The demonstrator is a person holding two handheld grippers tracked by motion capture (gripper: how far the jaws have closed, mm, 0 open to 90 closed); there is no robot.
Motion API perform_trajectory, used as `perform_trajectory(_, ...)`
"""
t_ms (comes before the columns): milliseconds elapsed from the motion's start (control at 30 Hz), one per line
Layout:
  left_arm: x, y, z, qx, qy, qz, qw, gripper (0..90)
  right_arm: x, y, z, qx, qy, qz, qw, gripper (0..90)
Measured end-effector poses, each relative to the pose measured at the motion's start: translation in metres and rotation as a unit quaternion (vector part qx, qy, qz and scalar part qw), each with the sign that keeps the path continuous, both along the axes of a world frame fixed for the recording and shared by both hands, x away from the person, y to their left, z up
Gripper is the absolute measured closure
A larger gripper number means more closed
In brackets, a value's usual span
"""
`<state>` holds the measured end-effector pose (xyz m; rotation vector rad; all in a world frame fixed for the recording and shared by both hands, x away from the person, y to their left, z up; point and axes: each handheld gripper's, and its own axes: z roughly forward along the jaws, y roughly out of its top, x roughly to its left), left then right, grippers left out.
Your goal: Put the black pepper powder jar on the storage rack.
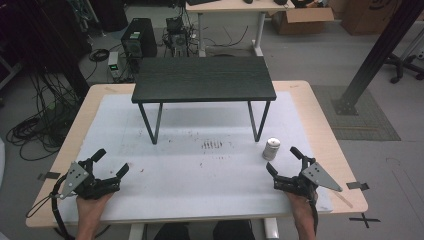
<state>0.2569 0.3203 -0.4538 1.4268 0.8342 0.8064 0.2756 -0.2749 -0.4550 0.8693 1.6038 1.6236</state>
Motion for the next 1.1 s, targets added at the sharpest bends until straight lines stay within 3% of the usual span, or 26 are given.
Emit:
perform_trajectory(267, 0.000, 0.000, 0.000, 0.000, 0.000, 0.000, 1.0000, 2.3, -0.001, -0.004, 0.004, 0.002, 0.002, -0.009, 1.0000, 1.3)
perform_trajectory(500, 0.000, 0.000, 0.000, -0.001, -0.001, 0.000, 1.0000, 2.3, 0.004, -0.013, 0.017, -0.007, 0.007, -0.017, 0.9998, 1.4)
perform_trajectory(800, -0.001, 0.000, 0.000, -0.002, -0.004, 0.000, 1.0000, 2.2, 0.019, -0.023, 0.022, -0.031, 0.049, -0.026, 0.9980, 2.0)
perform_trajectory(900, -0.001, 0.000, 0.000, -0.002, -0.004, 0.001, 1.0000, 2.2, 0.022, -0.024, 0.021, -0.034, 0.060, -0.022, 0.9974, 2.3)
perform_trajectory(933, -0.001, 0.000, 0.000, -0.002, -0.004, 0.001, 1.0000, 2.2, 0.027, -0.024, 0.021, -0.040, 0.073, -0.017, 0.9964, 2.7)
perform_trajectory(1100, -0.001, 0.000, 0.000, -0.002, -0.005, 0.001, 1.0000, 2.2, 0.036, -0.021, 0.021, -0.054, 0.082, -0.005, 0.9951, 3.7)
